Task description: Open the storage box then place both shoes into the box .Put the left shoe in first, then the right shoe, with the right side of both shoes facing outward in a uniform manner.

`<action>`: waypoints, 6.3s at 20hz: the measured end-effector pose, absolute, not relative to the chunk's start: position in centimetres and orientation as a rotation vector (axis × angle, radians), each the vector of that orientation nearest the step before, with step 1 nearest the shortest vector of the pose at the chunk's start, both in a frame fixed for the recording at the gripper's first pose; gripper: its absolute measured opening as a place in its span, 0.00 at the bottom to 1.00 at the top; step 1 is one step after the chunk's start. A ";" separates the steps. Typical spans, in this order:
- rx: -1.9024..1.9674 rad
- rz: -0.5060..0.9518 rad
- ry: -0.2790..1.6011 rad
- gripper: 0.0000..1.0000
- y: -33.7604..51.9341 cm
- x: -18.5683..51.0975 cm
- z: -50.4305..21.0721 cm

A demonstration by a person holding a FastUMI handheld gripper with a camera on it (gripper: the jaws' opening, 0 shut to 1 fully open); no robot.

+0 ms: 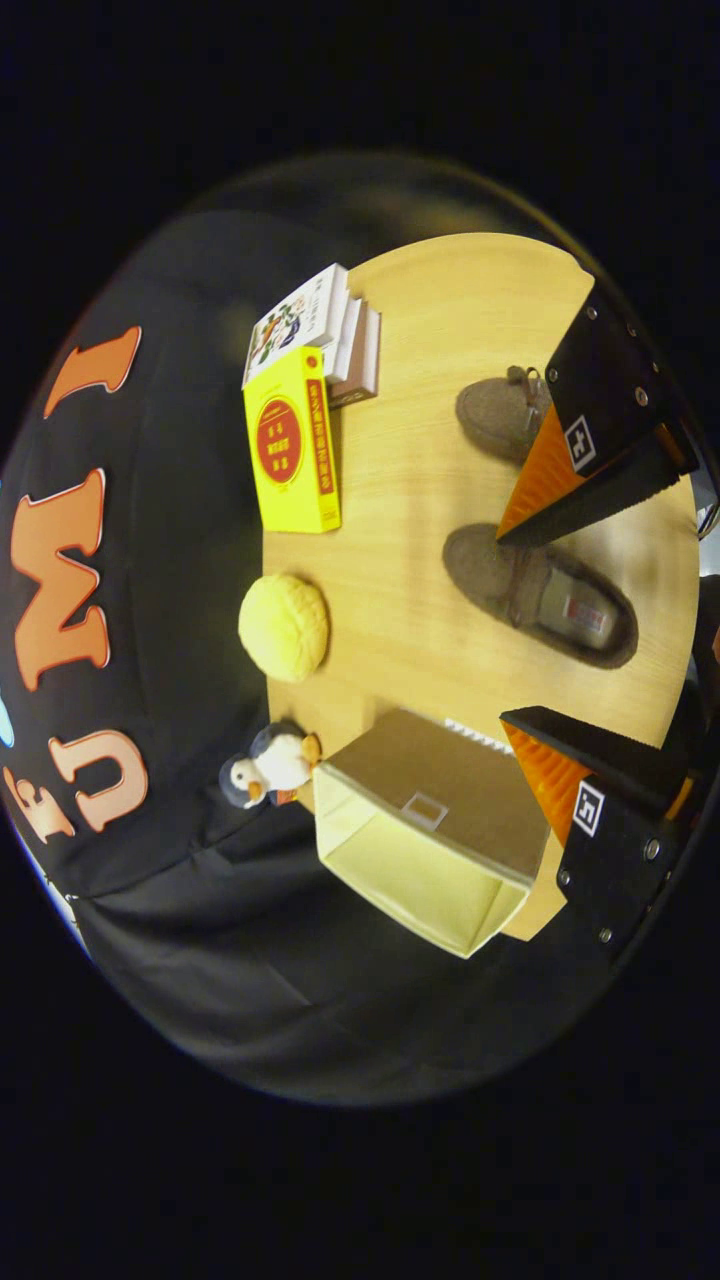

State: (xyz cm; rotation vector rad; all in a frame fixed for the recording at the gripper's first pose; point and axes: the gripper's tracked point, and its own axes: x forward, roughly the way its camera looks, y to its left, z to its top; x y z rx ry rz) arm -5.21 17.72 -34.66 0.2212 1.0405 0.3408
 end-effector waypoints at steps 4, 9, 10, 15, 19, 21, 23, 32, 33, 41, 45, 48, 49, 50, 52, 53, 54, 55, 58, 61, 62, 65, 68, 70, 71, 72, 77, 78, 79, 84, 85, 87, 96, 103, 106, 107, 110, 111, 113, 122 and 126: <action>0.216 0.294 1.101 0.96 16.9 -6.9 -38.5; 0.201 0.254 1.166 0.89 16.4 -8.0 -42.6; 0.197 0.246 1.178 0.88 16.2 -8.1 -43.4; 0.242 0.186 1.223 0.74 16.4 -7.3 -46.5; 0.264 0.141 1.243 0.52 16.2 -6.8 -47.7; 0.310 0.160 1.277 0.38 17.3 -7.0 -47.7; 0.318 0.147 1.286 0.21 17.2 -6.9 -47.7; 0.400 0.156 1.275 0.02 18.4 -5.5 -43.2; 0.413 0.164 1.267 0.02 18.8 -5.1 -42.0; 0.404 0.257 1.142 0.02 23.5 -0.7 -29.6; 0.423 0.324 1.103 0.02 28.1 1.0 -25.0; 0.434 0.369 1.099 0.02 32.3 2.1 -23.2; 0.433 0.381 1.104 0.02 33.8 2.2 -23.1; 0.432 0.392 1.111 0.02 35.3 2.4 -23.0; 0.437 0.406 1.134 0.02 38.3 2.4 -23.3; 0.438 0.407 1.148 0.02 39.5 2.5 -23.9; 0.432 0.407 1.162 0.02 41.0 2.6 -24.5; 0.425 0.403 1.176 0.02 42.3 2.7 -25.1; 0.412 0.393 1.229 0.02 46.0 2.6 -27.7; 0.368 0.394 1.294 0.02 49.2 1.8 -31.7; 0.349 0.382 1.327 0.02 49.9 1.3 -33.1; 0.288 0.353 1.376 0.02 50.7 0.5 -36.3; 0.296 0.340 1.423 0.02 51.4 -0.4 -37.6; 0.287 0.338 1.429 0.02 51.5 -0.4 -38.1; 0.276 0.351 1.440 0.02 51.6 -0.6 -38.4; 0.271 0.365 1.447 0.02 51.6 -0.7 -38.6; 0.266 0.450 1.462 0.05 51.7 -1.1 -38.1; 0.275 0.473 1.448 0.08 51.8 -1.0 -37.4; 0.278 0.499 1.423 0.19 51.9 -0.9 -36.6; 0.297 0.625 1.283 0.61 50.5 0.6 -31.2; 0.308 0.649 1.247 0.68 49.8 0.7 -29.5; 0.319 0.680 1.168 0.70 47.7 1.2 -26.3; 0.337 0.560 0.966 0.87 30.9 1.7 -21.7; 0.321 0.370 0.986 0.98 17.8 -0.6 -26.4; 0.298 0.298 1.012 0.99 12.9 -1.8 -29.4; 0.298 0.275 1.026 0.99 11.5 -2.3 -30.4; 0.308 0.213 1.069 0.99 7.9 -3.8 -33.2; 0.305 0.192 1.087 0.99 6.7 -4.6 -34.4; 0.300 0.157 1.128 0.99 4.7 -6.2 -36.8; 0.268 0.097 1.273 0.91 0.2 -9.6 -46.6; 0.245 0.094 1.281 0.76 -0.1 -9.0 -49.2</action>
